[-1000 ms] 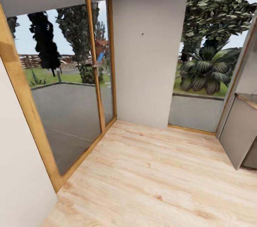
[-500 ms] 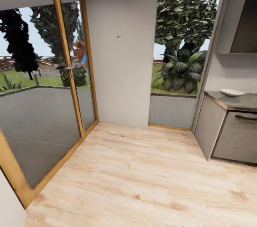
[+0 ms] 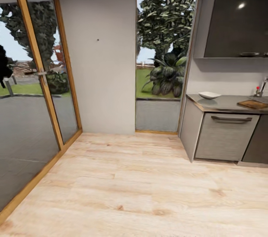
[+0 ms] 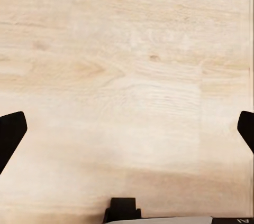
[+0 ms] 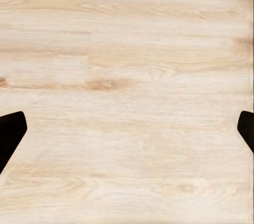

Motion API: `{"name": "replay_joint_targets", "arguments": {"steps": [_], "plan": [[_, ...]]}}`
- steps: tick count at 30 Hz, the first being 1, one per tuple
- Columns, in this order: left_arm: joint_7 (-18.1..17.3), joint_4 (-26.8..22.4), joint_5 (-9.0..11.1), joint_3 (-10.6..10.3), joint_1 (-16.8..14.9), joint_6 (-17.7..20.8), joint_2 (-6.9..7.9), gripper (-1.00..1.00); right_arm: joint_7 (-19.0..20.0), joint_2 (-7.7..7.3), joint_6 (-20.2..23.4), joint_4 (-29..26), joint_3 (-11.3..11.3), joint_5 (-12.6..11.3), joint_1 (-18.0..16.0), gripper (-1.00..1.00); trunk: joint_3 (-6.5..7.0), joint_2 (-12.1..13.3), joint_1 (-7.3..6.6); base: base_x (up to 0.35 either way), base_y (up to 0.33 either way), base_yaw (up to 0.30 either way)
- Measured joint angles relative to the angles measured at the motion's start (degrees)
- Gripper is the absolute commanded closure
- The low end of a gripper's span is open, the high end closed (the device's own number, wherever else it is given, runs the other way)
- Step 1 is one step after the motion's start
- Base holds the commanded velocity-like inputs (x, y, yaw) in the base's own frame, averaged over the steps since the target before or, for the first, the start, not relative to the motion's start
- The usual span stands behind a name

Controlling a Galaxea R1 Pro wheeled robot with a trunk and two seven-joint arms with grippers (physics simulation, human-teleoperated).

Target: In the kitchen, take the Vidalia onion out of the sink, dice it on the chopping board with the paring knife, put the diced onion into the bowl on the countertop, then place both the paring knife and the chopping board into the sink.

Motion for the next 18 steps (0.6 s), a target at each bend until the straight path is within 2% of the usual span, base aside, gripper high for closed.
{"name": "replay_joint_targets", "arguments": {"steps": [7,18], "plan": [[-0.04,0.01,0.0,0.0,0.0,0.0,0.01,-1.0,0.01,0.05,0.0,0.01,0.0,0.0,0.0,-1.0,0.39,-0.01,-0.01,0.075,-0.253,-0.248],[-0.04,0.0,0.0,0.0,0.0,-0.13,0.01,-1.0,0.02,0.07,-0.02,0.01,0.0,0.0,0.0,-1.0,0.99,-0.01,-0.02,0.17,-0.15,-0.248]]}}
